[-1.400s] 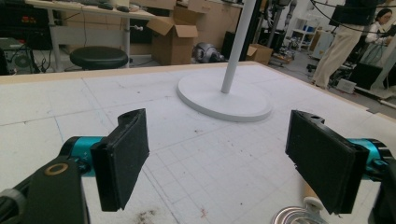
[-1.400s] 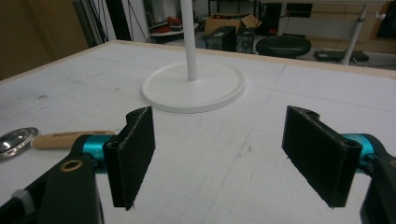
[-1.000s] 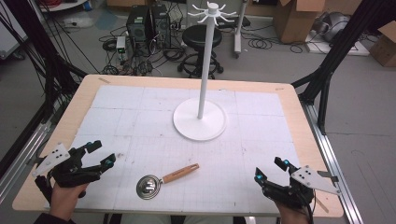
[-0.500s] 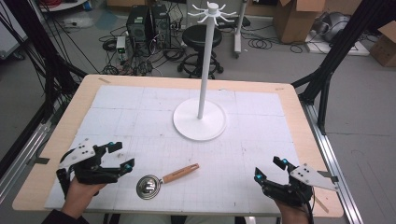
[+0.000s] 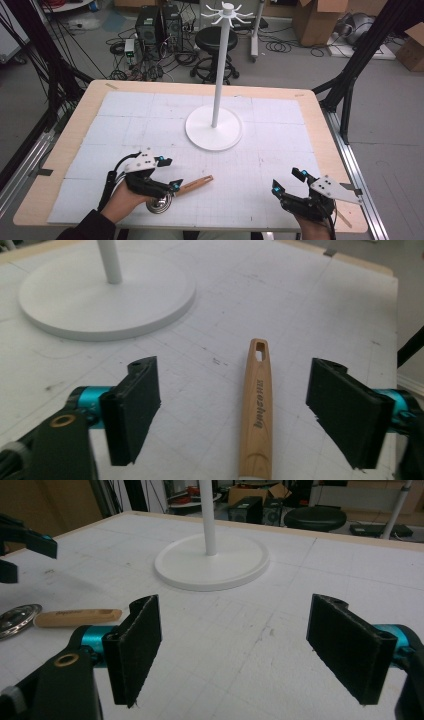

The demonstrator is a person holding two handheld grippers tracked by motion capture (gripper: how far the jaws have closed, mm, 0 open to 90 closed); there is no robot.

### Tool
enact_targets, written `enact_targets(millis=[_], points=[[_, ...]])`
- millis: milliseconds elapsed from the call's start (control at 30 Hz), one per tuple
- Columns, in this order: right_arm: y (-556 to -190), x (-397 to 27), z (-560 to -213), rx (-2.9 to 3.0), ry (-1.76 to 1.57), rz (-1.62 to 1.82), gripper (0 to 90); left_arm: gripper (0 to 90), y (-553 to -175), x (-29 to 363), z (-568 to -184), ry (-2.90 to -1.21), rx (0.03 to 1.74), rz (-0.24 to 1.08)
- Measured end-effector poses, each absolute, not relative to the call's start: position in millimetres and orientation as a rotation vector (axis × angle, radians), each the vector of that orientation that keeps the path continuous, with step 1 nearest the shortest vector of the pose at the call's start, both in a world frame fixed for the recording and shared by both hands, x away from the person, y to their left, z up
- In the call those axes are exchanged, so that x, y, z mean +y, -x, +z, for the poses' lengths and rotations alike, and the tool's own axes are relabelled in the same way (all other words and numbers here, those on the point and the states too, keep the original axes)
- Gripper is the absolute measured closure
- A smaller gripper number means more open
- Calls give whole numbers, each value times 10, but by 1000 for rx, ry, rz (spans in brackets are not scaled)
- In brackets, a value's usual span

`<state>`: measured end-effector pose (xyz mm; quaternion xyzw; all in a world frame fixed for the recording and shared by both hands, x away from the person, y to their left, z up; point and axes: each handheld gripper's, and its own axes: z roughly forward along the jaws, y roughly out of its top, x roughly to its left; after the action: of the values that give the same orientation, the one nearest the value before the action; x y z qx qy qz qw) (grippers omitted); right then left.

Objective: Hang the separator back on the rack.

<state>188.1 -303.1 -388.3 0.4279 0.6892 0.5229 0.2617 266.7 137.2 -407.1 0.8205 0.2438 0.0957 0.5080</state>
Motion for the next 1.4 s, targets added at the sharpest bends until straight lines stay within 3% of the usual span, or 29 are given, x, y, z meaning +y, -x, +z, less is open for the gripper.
enact_targets(millis=[433,500,967,1400], points=[[-1884,-3018,-3885,1880,-1151,1425,209,259,-2750,852,-4234,-2209,533,169],[-1882,-3021,-3884,1871,-1158,1434,209,324,-2763,818,-4273,-2236,536,157],[-1886,-3019,-3885,1871,-1158,1430,209,448,-2786,753,-4366,-2334,547,198],[-1888,-3025,-3888,1866,-1170,1427,209,634,-2771,753,-4343,-2343,545,178]])
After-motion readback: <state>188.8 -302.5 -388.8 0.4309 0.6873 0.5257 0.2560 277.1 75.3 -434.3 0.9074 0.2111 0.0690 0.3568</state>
